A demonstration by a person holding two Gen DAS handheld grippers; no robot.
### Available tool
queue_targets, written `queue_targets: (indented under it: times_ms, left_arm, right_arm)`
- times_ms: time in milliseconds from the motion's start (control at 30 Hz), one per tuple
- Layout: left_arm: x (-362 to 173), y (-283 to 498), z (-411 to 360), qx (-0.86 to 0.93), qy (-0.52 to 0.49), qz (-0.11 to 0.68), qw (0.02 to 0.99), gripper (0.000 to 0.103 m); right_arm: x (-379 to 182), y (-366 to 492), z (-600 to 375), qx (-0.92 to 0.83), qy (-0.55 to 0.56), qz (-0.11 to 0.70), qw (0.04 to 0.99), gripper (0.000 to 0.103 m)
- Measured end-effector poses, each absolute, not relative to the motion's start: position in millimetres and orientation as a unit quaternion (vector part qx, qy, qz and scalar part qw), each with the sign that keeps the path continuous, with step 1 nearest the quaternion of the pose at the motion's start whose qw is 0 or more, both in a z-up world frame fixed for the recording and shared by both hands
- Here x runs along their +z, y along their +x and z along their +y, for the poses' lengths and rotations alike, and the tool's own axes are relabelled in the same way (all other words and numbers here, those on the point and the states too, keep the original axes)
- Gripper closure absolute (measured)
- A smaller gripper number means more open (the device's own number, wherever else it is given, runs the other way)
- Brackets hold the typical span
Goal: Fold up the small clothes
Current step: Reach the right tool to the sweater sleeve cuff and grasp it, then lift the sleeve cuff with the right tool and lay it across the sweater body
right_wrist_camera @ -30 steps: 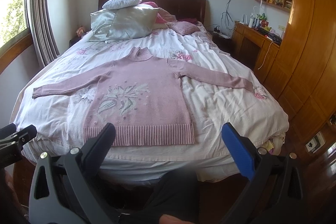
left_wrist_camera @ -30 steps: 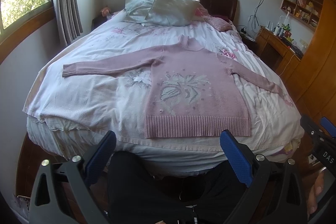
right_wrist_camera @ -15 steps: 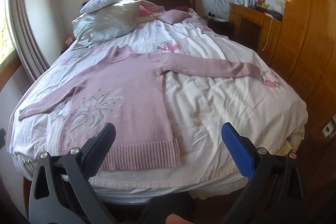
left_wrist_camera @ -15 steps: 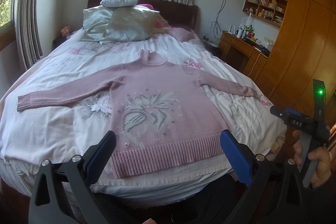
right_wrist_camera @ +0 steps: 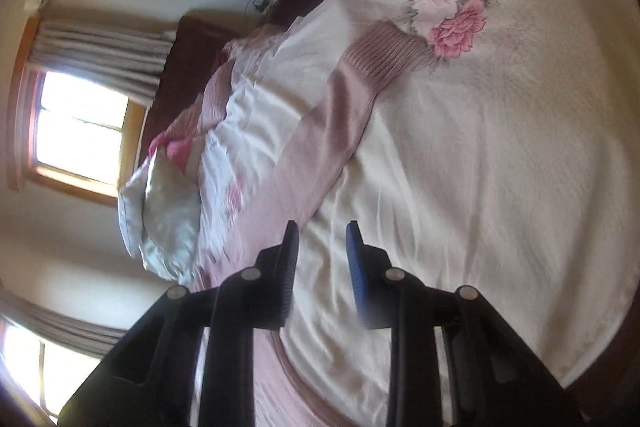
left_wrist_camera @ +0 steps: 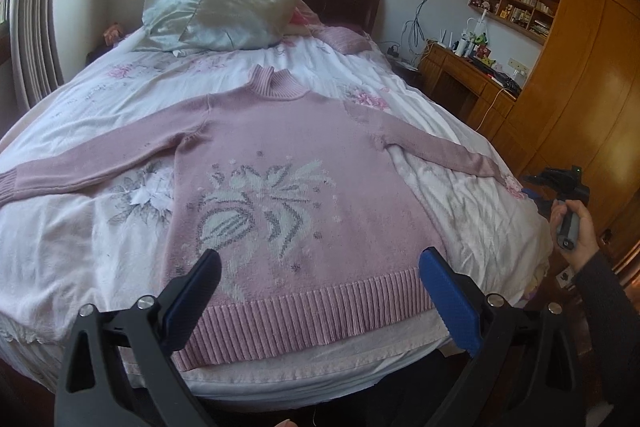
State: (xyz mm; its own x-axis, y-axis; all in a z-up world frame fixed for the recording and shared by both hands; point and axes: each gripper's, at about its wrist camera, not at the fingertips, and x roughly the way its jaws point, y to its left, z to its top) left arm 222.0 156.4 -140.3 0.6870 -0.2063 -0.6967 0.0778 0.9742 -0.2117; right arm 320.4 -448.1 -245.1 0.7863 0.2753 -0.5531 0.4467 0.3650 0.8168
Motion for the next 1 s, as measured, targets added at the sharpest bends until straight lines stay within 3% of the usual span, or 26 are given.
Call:
queue_targets:
  times_ms: [333, 633, 700, 733, 1000]
  left_arm:
    - [-167.6, 271.6, 144.3, -0.069, -0.075, 0.415, 0.904, 0.004]
    - [-189.0, 290.9, 148.0, -0.073, -0.105, 0.44, 0.889, 0.004]
    - [-193.0, 292.6, 154.3, -0.076, -0.123, 0.446, 0.884, 0.004]
    - [-194.2, 293.2, 158.5, -0.083, -0.136, 0.447, 0.88, 0.004]
    - [-199.3, 302.0, 174.5, -0.122, -0.171, 0.466, 0.859, 0.004]
  right_arm:
    - [-314.0, 395.2, -541.7, -0.126, 0.655, 0.269, 0.695, 0.073]
    - [-339.6, 432.0, -552.0, -0.158, 0.659, 0.273, 0.683, 0.078]
    - [-335.0, 437.4, -552.2, -0.157, 0.648, 0.278, 0.692, 0.083]
    - [-329.9, 439.0, -551.6, -0.158, 0.639, 0.278, 0.7, 0.095]
    - [-230.2, 463.0, -506.3, -0.108, 0.518, 0.269, 0.805, 0.098]
